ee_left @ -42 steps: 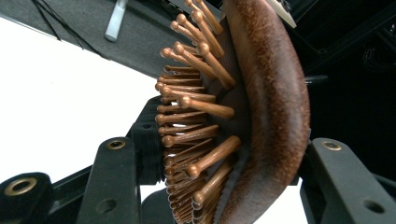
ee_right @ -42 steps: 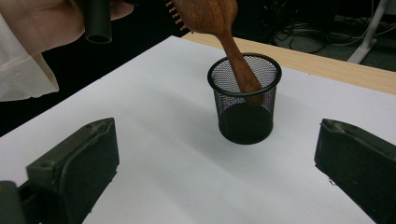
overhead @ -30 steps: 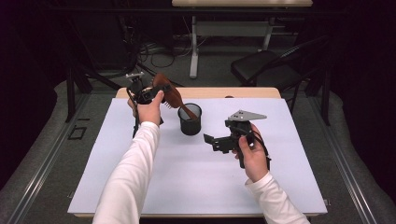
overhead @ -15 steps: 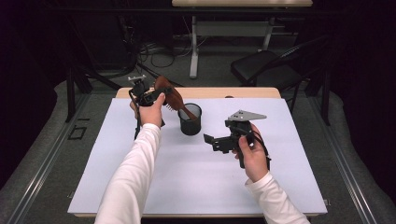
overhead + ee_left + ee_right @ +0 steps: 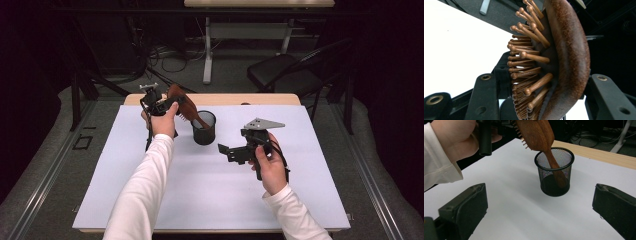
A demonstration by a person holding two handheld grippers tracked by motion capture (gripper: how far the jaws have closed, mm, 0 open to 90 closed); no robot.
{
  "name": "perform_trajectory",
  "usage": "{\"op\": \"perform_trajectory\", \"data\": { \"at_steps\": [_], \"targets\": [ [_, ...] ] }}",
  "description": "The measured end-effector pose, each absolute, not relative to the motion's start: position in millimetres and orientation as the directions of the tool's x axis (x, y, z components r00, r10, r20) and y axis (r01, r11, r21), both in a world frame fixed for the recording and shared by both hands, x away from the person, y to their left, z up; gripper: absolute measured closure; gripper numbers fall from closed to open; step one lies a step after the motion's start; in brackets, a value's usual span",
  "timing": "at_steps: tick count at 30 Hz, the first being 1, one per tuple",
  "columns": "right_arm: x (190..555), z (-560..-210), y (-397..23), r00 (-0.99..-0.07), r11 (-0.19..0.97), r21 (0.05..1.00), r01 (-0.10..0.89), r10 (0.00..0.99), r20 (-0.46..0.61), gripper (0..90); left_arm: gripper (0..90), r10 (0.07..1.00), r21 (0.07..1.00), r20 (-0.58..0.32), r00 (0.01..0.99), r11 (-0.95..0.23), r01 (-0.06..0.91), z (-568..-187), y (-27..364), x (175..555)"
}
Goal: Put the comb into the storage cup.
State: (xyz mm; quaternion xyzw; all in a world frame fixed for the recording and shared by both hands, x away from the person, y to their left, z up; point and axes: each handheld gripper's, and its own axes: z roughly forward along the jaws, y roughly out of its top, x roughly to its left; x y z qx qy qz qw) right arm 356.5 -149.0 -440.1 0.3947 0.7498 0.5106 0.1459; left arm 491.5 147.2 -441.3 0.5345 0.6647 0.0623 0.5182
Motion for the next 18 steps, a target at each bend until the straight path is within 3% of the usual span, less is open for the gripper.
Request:
{"op": "perform_trajectory", "data": {
  "at_steps": [18],
  "targets": [
    [356.7,-441.5,-147.6,-0.647,0.170,0.880,0.443,0.740,0.183,0.0,47.7,0.769,0.633,-0.630,0.110,0.426,0.646,-451.5,147.9,492.7]
  ]
}}
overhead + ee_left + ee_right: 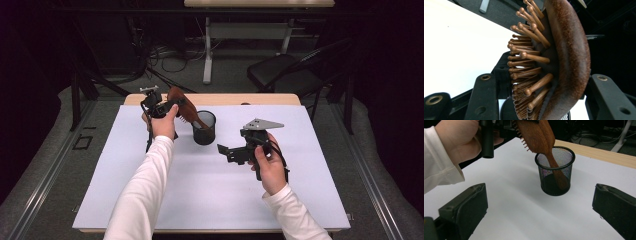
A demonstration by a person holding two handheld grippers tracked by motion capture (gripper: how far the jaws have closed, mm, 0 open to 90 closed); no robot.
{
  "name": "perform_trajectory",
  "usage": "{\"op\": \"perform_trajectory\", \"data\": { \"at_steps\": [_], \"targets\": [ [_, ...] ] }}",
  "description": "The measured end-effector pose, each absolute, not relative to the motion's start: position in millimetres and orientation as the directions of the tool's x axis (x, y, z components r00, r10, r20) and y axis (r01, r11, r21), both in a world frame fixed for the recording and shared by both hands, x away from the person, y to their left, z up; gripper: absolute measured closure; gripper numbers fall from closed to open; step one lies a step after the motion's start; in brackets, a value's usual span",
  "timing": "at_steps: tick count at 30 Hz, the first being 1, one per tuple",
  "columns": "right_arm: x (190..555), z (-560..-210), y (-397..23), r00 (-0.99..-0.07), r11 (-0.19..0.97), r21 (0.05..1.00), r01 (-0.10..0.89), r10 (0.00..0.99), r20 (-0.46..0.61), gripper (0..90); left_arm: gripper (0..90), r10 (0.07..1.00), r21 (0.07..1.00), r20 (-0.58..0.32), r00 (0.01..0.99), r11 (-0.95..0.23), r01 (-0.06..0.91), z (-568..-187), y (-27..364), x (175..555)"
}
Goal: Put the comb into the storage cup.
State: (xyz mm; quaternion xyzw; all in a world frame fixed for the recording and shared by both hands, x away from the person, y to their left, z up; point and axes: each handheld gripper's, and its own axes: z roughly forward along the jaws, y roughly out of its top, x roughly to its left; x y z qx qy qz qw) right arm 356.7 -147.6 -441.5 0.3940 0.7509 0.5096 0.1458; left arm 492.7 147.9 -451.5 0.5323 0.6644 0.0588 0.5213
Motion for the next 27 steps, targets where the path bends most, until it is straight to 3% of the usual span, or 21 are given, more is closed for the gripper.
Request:
{"op": "perform_trajectory", "data": {
  "at_steps": [27],
  "targets": [
    [356.5,-442.3,-145.6,-0.653,0.182,0.878,0.442,0.736,0.176,0.2,46.4,0.778,0.661,-0.609,0.158,0.386,0.643,-454.3,148.8,493.0]
  ]
}}
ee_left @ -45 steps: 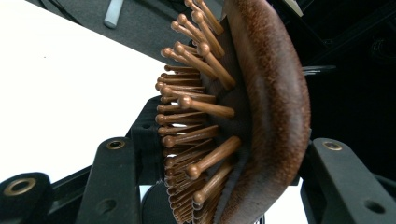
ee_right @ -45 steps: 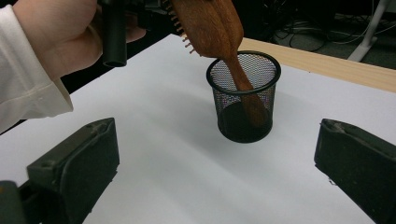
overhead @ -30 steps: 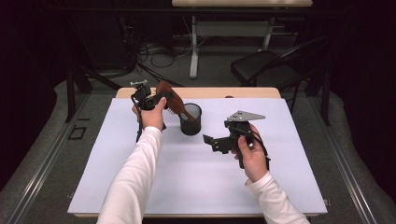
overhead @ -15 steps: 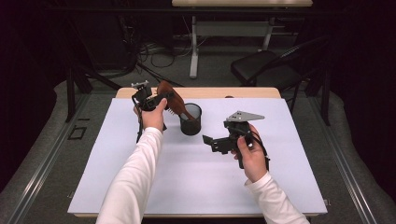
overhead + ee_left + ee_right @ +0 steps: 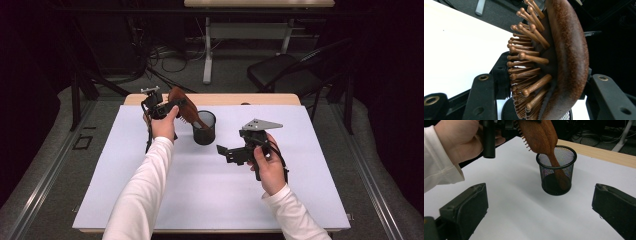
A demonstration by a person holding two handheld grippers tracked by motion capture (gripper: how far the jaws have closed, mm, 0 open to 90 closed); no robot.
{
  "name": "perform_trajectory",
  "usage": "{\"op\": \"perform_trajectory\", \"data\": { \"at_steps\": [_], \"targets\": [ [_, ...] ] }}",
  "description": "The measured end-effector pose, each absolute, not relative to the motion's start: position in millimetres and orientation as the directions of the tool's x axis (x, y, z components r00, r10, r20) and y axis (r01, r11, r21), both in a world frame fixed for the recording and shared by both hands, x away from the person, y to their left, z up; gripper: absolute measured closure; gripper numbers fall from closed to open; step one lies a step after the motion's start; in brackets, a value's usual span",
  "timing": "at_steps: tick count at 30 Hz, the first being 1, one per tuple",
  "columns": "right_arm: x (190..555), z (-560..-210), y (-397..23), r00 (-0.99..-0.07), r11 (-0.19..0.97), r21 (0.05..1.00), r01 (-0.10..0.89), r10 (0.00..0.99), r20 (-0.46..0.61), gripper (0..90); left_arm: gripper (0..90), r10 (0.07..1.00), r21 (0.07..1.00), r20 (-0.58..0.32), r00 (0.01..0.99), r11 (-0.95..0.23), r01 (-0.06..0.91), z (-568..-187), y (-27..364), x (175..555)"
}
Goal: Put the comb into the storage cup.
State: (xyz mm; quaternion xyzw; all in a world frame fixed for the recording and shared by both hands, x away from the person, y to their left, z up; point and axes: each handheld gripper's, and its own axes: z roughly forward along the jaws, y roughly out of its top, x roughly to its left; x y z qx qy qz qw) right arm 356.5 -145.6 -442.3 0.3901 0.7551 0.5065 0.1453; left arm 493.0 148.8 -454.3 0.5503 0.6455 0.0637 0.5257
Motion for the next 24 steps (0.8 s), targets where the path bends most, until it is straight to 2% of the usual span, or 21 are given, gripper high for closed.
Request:
{"op": "perform_trajectory", "data": {
  "at_steps": [24],
  "targets": [
    [356.6,-442.9,-145.1,-0.654,0.185,0.878,0.442,0.736,0.174,0.2,42.2,0.753,0.641,-0.643,0.139,0.430,0.636,-456.0,151.5,493.9]
  ]
}}
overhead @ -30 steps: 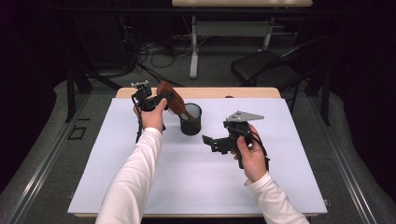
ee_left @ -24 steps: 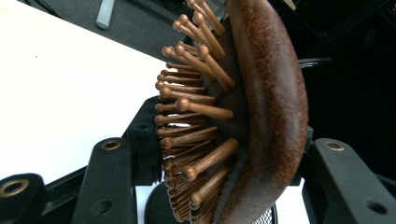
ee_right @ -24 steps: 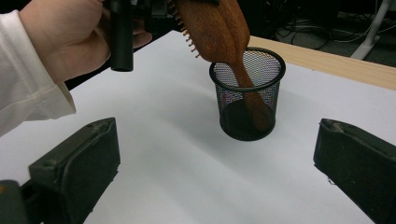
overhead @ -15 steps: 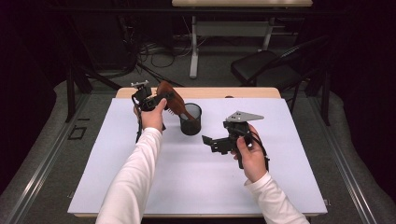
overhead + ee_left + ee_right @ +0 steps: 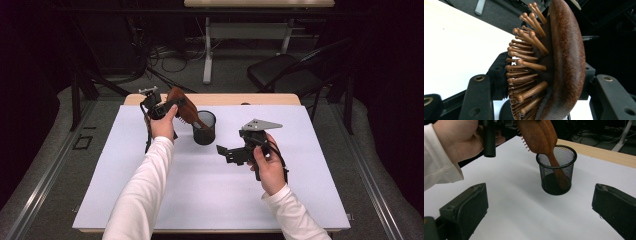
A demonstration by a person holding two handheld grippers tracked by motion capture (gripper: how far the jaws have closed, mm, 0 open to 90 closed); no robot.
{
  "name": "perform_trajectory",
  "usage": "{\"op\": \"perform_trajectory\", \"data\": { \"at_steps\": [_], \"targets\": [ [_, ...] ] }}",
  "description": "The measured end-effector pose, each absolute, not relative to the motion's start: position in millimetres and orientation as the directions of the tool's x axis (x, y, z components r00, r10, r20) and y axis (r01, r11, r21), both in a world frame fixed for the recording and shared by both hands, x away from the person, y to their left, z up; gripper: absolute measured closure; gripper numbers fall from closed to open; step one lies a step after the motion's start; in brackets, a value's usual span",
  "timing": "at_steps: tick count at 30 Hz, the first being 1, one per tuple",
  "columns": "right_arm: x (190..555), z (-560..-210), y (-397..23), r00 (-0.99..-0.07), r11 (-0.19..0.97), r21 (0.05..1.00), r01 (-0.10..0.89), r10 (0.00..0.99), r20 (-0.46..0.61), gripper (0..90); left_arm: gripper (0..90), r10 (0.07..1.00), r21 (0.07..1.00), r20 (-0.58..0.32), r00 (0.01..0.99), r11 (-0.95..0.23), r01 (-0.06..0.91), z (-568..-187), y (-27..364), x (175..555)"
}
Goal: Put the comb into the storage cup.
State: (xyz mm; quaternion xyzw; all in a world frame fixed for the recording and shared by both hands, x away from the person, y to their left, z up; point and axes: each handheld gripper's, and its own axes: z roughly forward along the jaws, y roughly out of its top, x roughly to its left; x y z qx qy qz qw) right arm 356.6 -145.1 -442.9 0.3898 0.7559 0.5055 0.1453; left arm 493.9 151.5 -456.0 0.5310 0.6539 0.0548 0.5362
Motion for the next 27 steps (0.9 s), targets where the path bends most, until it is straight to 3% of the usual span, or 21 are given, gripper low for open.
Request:
{"op": "perform_trajectory", "data": {
  "at_steps": [27],
  "targets": [
    [356.9,-443.4,-144.9,-0.653,0.186,0.878,0.442,0.737,0.172,0.2,32.9,0.796,0.699,-0.581,0.168,0.383,0.604,-453.9,147.0,492.7]
  ]
}}
